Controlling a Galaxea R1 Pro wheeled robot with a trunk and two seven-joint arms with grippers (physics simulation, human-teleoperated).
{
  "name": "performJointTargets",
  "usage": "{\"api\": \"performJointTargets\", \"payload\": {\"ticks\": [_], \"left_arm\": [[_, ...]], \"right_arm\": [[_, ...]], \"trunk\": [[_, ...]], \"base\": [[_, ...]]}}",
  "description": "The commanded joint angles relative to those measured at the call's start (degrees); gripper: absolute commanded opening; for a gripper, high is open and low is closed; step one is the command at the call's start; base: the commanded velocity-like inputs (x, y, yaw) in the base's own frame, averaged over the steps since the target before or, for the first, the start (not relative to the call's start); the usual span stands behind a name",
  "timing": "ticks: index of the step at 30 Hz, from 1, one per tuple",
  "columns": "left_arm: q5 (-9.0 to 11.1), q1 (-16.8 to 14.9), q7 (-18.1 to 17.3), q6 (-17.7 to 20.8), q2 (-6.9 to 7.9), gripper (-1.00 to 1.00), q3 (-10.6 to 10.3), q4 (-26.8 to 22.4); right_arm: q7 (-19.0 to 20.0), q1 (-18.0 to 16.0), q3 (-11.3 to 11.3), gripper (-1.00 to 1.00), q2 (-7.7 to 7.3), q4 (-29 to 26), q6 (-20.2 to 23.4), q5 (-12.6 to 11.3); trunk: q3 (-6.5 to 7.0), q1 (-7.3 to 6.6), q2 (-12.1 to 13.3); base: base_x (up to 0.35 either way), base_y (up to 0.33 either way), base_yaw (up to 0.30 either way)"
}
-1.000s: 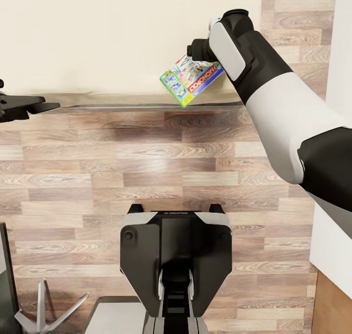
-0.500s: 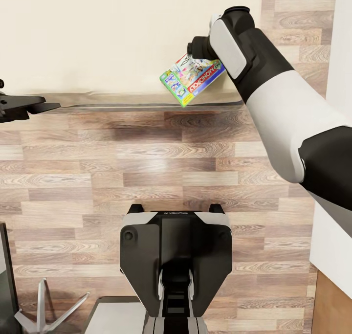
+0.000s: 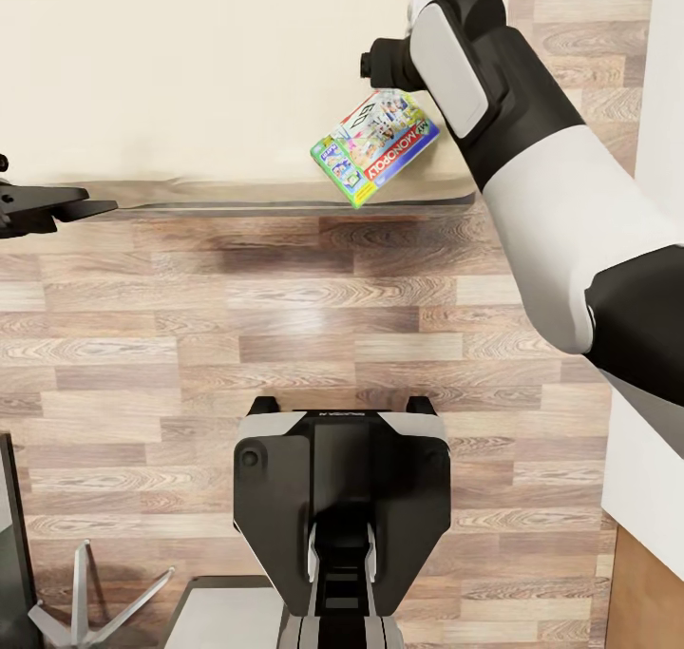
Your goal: Put all the toys in the child's room - the three board games (two on the bed and one on the table), the two jigsaw puzzles on the table, and the tennis ball on the table - inside the toy box on the table in the child's room.
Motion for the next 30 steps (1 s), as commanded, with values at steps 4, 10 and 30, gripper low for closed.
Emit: {"api": "performJointTargets", "payload": {"ticks": [4,10,30], "left_arm": [[0.0,-0.03,-0.21,0.61,0.03,1.0,-0.04,0.01],[-0.06,-0.01,-0.21,0.61,0.06,1.0,-0.1,0.01],[-0.17,0.04,-0.21,0.61,1.14,1.0,-0.35,0.35]], "right_arm": [[-0.57,-0.05,0.08,1.0,0.0,-1.33,0.21,-0.57],[-0.65,-0.05,0.01,1.0,0.0,-3.6,1.21,-0.62],[1.78,3.21,-15.84,1.0,-15.11,-14.84,15.86,-1.61]], "trunk": [[-0.06,0.04,-0.09],[-0.06,0.04,-0.09],[-0.06,0.04,-0.09]], "base": [[0.0,0.0,0.0],[0.0,0.0,0.0],[0.0,0.0,0.0]]}}
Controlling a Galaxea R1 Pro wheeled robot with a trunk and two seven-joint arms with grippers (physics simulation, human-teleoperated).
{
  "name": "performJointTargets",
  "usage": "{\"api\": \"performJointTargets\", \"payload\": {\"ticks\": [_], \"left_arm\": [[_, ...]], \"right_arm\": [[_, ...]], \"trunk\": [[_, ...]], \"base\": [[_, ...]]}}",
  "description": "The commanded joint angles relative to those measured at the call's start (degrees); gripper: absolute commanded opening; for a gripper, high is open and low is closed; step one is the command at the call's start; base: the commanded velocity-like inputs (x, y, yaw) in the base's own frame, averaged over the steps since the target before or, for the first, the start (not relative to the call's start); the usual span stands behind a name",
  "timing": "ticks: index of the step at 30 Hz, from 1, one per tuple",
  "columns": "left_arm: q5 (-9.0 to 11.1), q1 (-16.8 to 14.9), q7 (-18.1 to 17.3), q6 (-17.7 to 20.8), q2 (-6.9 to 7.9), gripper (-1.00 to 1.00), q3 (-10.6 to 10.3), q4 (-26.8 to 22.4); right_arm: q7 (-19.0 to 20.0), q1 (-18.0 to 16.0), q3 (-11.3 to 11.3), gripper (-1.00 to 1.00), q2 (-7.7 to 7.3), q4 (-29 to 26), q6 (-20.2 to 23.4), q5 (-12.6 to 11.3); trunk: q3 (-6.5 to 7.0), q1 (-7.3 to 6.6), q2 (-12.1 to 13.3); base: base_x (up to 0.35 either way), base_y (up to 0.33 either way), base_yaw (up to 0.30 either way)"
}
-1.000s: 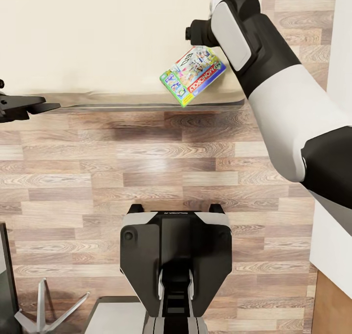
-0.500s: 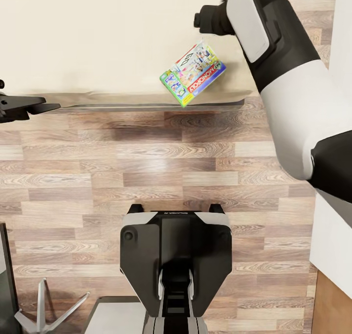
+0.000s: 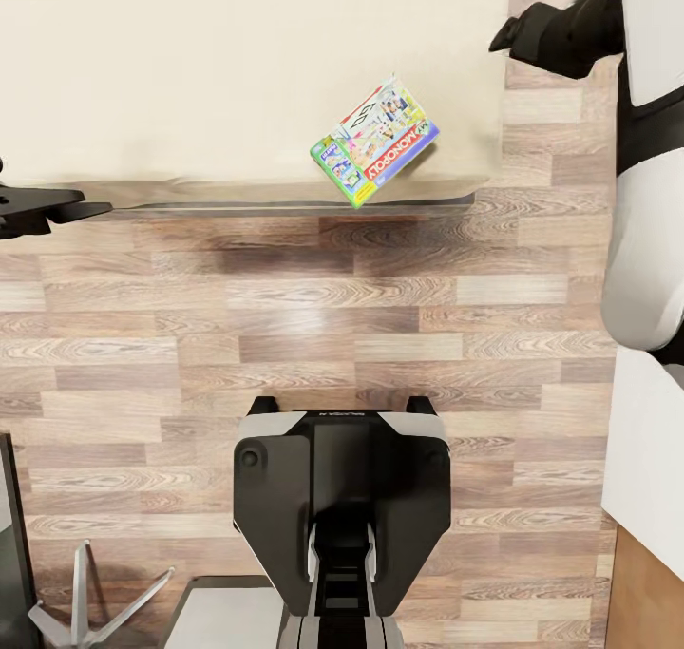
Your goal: Put all the toys in the child's room - the three board games (two on the bed and one on the table), the two jigsaw puzzles on the table, and the tennis ball on the table - inside the toy box on the table in the child's room.
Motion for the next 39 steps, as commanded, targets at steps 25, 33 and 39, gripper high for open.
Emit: {"api": "performJointTargets", "payload": {"ticks": [25,33,39], "left_arm": [[0.09,1.31,-0.22,0.61,6.09,1.0,-0.03,0.52],[0.37,4.36,-0.22,0.61,7.96,1.0,0.02,0.56],[0.42,8.36,-0.22,0.61,8.46,1.0,0.08,0.61]], "right_arm": [[17.72,33.38,-3.18,1.0,-28.15,-5.56,4.45,-21.03],[17.96,48.09,-4.06,1.0,-29.3,-16.84,4.45,-26.95],[17.99,58.36,-6.25,1.0,-28.94,-26.21,4.45,-28.19]], "trunk": [[-0.06,0.04,-0.09],[-0.06,0.04,-0.09],[-0.06,0.04,-0.09]], "base": [[0.0,0.0,0.0],[0.0,0.0,0.0],[0.0,0.0,0.0]]}}
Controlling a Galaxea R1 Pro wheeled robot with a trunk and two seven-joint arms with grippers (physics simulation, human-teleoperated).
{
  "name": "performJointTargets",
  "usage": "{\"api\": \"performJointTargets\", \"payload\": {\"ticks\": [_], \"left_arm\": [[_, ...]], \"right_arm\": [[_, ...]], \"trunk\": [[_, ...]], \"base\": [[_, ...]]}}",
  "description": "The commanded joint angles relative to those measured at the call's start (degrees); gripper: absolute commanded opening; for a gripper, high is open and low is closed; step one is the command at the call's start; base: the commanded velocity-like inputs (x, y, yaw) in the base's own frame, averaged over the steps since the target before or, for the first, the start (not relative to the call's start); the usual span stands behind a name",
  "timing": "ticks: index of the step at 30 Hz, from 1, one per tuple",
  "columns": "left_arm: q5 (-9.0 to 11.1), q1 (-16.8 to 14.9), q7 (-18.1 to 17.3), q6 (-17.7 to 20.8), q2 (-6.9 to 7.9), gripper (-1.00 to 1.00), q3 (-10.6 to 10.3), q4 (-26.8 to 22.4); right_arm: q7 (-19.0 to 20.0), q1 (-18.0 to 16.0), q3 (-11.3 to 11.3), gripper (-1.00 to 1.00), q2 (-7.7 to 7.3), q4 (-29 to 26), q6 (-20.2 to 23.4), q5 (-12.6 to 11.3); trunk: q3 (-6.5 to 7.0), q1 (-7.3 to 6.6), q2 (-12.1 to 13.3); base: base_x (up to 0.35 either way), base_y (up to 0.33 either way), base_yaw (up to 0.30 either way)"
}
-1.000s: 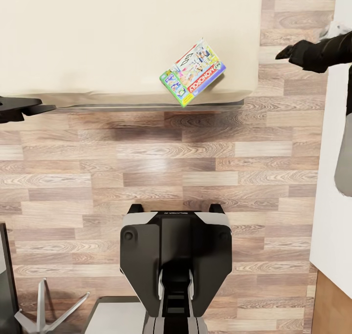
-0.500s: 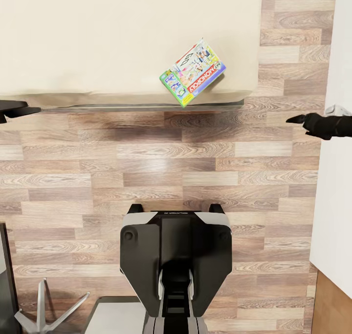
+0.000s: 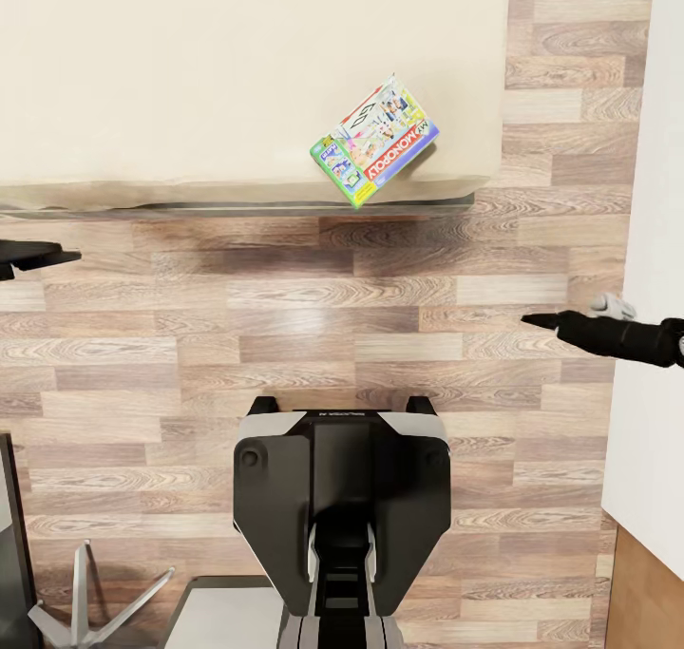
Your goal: Put all the toys in the child's room - the three board games (two on the bed and one on the table), the two jigsaw puzzles on the table, and the tennis ball on the table - inside the toy box on the table in the child's room.
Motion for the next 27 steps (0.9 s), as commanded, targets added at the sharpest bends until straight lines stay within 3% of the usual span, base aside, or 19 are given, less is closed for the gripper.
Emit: {"api": "performJointTargets", "payload": {"ticks": [1,3,7,11,19,23,27], "left_arm": [[0.0,0.64,-0.22,0.61,0.05,1.0,-0.04,0.01],[-0.01,2.76,-0.22,0.61,0.1,1.0,-0.03,0.02],[-0.03,5.63,-0.22,0.61,0.08,1.0,0.01,0.02],[-0.06,8.8,-0.22,0.47,0.02,1.0,0.05,0.02],[0.01,14.25,-0.22,-2.34,-0.13,1.0,0.07,0.09],[-0.18,16.51,-0.22,-3.74,-0.2,1.0,0.09,1.5],[-0.41,18.21,-0.22,-6.47,-0.36,1.0,0.13,4.02]], "right_arm": [[-0.2,1.22,-0.25,1.0,0.09,-0.96,0.24,-0.3],[-0.2,4.41,-0.72,1.0,0.33,-3.35,0.24,-0.41],[-0.15,7.68,-0.99,1.0,0.82,-5.56,0.24,-0.48],[-0.12,10.45,-1.11,1.0,2.48,-6.93,0.24,-0.51],[-0.04,14.63,-1.17,1.0,9.81,-9.6,0.18,-0.44],[-0.03,17.13,-1.17,1.0,12.14,-10.5,0.07,-0.38],[0.01,18.82,-0.93,1.0,13.01,-10.81,-0.88,-0.24]], "trunk": [[-0.06,0.04,-0.1],[-0.06,0.04,-0.1],[-0.06,0.04,-0.1],[-0.06,0.04,-0.1],[-0.05,0.04,-0.1],[0.02,0.04,-0.1],[0.26,0.04,-0.1]], "base": [[0.0,0.0,0.0],[0.0,0.0,0.0],[0.0,0.0,0.0],[0.0,0.0,0.0],[0.0,0.0,0.0],[0.0,0.0,0.0],[0.0,0.0,0.0]]}}
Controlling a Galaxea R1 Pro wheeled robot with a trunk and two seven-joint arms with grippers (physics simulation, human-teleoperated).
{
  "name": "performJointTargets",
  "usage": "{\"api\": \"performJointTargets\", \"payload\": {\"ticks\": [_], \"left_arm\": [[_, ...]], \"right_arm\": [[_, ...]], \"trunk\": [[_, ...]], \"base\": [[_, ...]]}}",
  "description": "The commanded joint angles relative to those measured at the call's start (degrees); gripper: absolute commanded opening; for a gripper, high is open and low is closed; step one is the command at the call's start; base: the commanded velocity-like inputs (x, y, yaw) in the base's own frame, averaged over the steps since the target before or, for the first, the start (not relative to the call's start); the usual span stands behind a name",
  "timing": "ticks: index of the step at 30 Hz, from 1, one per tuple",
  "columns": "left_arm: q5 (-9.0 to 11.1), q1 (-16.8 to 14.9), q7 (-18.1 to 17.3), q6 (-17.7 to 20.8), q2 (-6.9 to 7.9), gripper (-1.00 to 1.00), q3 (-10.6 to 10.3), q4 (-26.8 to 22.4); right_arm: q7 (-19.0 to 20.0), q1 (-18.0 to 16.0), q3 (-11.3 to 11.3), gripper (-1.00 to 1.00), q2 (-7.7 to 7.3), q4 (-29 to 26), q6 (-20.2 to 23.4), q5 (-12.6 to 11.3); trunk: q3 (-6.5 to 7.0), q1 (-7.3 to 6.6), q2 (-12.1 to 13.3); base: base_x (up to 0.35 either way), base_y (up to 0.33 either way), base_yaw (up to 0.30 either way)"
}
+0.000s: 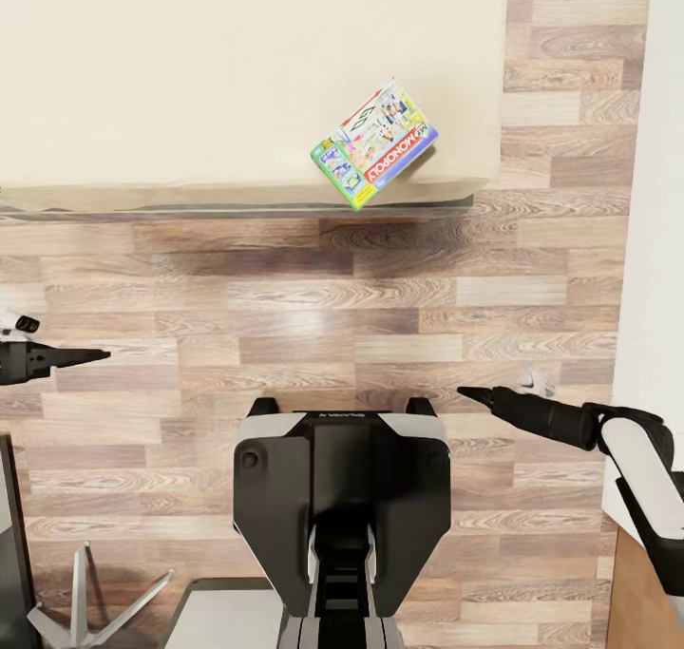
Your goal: Put all the toys in the child's room - the three board games (two on the bed and one on the table), the two jigsaw puzzles on the table, and the tennis ball on the table - inside the toy box on the table in the child's room.
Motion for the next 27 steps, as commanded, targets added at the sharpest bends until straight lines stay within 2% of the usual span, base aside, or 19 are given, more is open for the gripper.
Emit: {"api": "performJointTargets", "payload": {"ticks": [1,6,9,12,15,16,19,20,22,23,27], "left_arm": [[-0.01,0.19,-0.21,0.02,-0.05,1.0,-0.03,0.5],[-0.15,0.97,-0.21,-2.53,-0.47,1.0,-0.07,4.16],[-0.25,1.38,-0.21,-3.89,-1.48,1.0,-0.09,6.78],[-0.67,1.84,-0.21,-5.47,-3.09,1.0,-0.09,8.93],[-1.31,2.47,0.14,-6.79,-3.92,1.0,-0.1,10.3],[-1.63,2.94,0.86,-7.7,-4.28,1.0,-0.1,11.29],[-1.91,3.62,1.62,-9.13,-4.84,1.0,-0.1,12.92],[-2.02,4.04,1.91,-10.09,-5.28,1.0,-0.1,14.08],[-2.06,4.42,2.12,-11.04,-5.61,1.0,-0.1,15.36],[-2.08,4.74,2.26,-11.88,-5.88,1.0,-0.1,16.81],[-2.16,5.12,2.43,-13.72,-6.95,1.0,-0.06,20.94]], "right_arm": [[-0.17,0.27,0.04,1.0,0.08,-0.07,-0.33,-0.19],[0.29,2.36,1.42,1.0,0.3,-0.28,-4.34,-0.03],[0.53,3.87,2.72,1.0,0.35,-0.33,-6.72,0.09],[0.77,5.85,3.44,1.0,0.37,-0.35,-9.91,0.19],[1.48,7.94,3.63,1.0,0.24,-0.5,-13.11,0.24],[2.61,9.5,3.63,1.0,0.07,-0.77,-15.42,0.25],[5.75,11.74,3.52,1.0,-0.14,-1.09,-18.84,0.29],[8.64,13.0,3.37,1.0,-0.23,-1.21,-20.92,0.35],[11.68,14.07,3.26,1.0,-0.28,-1.29,-22.68,0.44],[14.4,15.01,3.2,1.0,-0.29,-1.27,-24.13,0.58],[18.57,17.0,3.11,1.0,-0.3,-1.29,-26.43,1.75]], "trunk": [[0.03,0.04,-0.09],[0.45,0.04,-0.09],[0.72,0.04,-0.09],[1.0,0.04,-0.09],[1.27,0.04,-0.09],[1.37,0.04,-0.09],[1.64,0.04,-0.09],[1.74,0.04,-0.09],[1.92,0.04,-0.09],[2.01,0.04,-0.09],[2.38,0.04,-0.09]], "base": [[0.0,0.0,0.0],[0.0,0.0,0.0],[0.0,0.0,0.0],[0.0,0.0,0.0],[0.0,0.0,0.0],[0.0,0.0,0.0],[0.0,0.0,0.0],[0.0,0.0,0.0],[0.0,0.0,0.0],[0.0,0.0,0.0],[0.0,0.0,0.0]]}}
